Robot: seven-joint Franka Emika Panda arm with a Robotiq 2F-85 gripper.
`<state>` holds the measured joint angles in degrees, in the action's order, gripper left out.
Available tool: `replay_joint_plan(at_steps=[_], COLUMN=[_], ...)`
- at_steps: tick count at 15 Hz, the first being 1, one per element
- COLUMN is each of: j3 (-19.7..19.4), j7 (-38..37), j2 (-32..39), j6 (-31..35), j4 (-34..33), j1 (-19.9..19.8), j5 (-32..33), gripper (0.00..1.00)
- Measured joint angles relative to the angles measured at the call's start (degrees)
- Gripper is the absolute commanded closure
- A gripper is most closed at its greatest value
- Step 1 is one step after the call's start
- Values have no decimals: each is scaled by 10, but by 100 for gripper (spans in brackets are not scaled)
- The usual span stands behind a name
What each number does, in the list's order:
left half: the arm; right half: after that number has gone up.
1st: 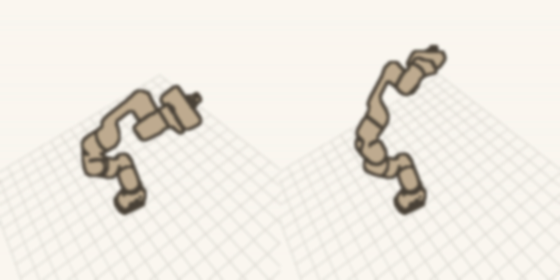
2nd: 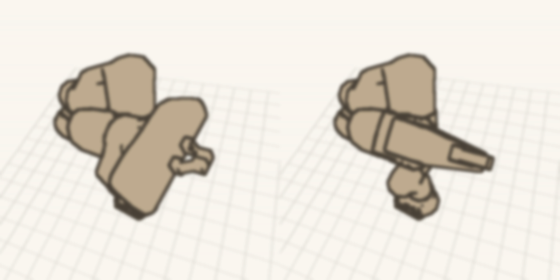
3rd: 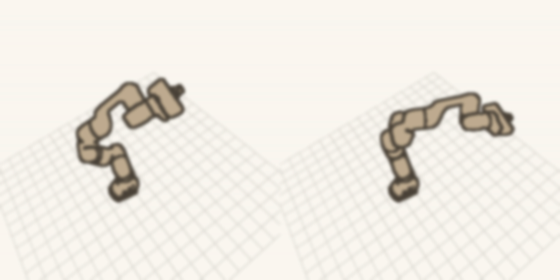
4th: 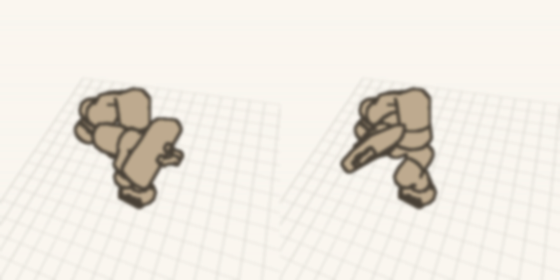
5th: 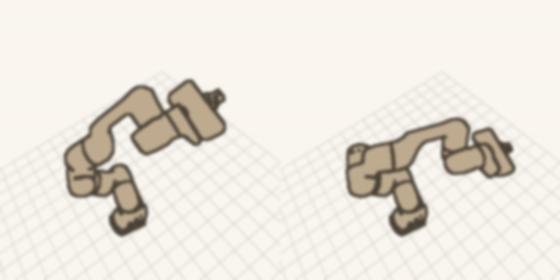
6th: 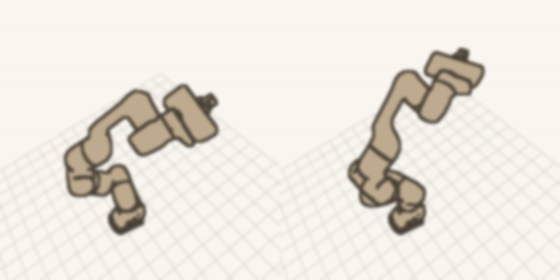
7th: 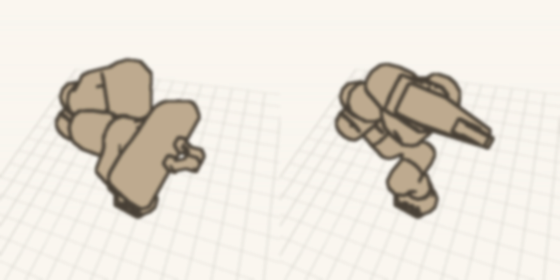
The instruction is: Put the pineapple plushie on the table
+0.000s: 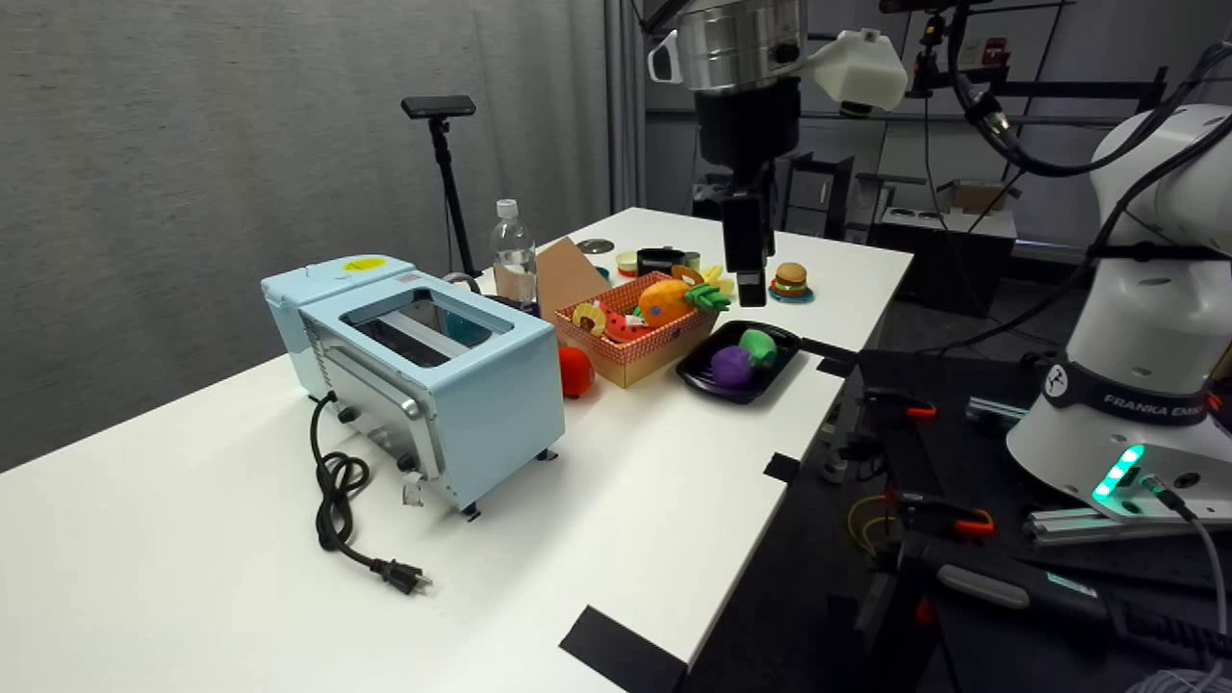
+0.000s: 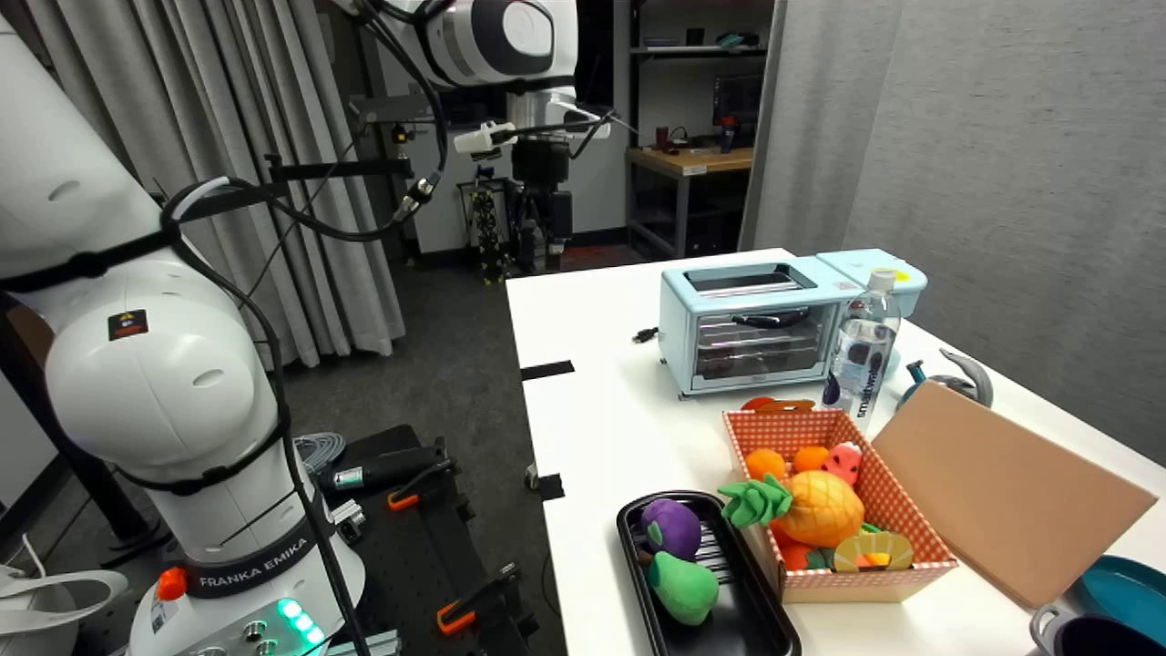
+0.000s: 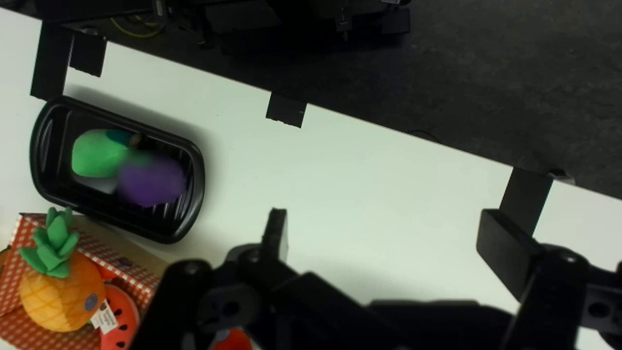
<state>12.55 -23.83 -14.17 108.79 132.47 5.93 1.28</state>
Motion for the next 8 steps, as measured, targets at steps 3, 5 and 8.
replay_joint_plan(at_steps=[3,5,8], j3=[3,4,4], j7=[-66,-89,-92], j2=[1,2,3], j6=[0,3,4], j4=[0,0,0], j1=[0,0,0], j5=[-9,-32,-44], gripper=[0,0,0])
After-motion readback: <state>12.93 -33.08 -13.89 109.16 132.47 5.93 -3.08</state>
